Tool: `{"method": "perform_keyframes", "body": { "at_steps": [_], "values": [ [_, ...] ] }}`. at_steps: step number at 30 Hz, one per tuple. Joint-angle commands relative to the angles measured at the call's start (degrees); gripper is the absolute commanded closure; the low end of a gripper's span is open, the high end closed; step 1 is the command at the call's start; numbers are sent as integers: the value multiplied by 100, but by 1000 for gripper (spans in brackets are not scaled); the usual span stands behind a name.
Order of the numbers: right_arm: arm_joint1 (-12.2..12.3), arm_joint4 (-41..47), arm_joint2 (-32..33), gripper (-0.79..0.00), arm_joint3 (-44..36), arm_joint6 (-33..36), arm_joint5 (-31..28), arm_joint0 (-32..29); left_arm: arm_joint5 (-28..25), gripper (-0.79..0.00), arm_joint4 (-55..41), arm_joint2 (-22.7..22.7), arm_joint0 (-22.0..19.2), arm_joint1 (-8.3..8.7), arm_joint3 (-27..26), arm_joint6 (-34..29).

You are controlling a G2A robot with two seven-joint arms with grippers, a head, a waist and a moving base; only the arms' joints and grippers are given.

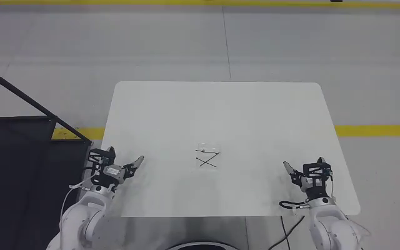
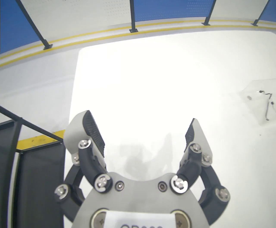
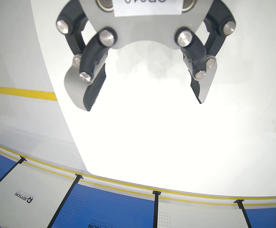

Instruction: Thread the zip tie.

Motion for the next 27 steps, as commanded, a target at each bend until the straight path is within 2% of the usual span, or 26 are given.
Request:
{"method": "perform_keyframes", "body": {
  "at_steps": [1,4,8,17,20,24,27],
  "values": [
    [0,0,0,-785,0,0,0,0,-328,-785,-456,-60,-113,10,-16,-358],
    [0,0,0,-785,0,0,0,0,-758,-785,-1073,-145,-254,29,-48,-852],
    [0,0,0,-785,0,0,0,0,-1074,-785,-1665,-173,-431,51,-119,-1459],
    [0,0,0,-785,0,0,0,0,-1322,-785,-2553,232,-949,68,-124,-2593],
    [0,0,0,-785,0,0,0,0,-1316,-785,-3013,322,-1180,81,-67,-3113],
    [0,0,0,-785,0,0,0,0,-861,-785,-3245,519,-1500,87,-10,-3739],
    [0,0,0,-785,0,0,0,0,-797,-785,-3585,687,-1713,89,50,-4170]
  ]
}}
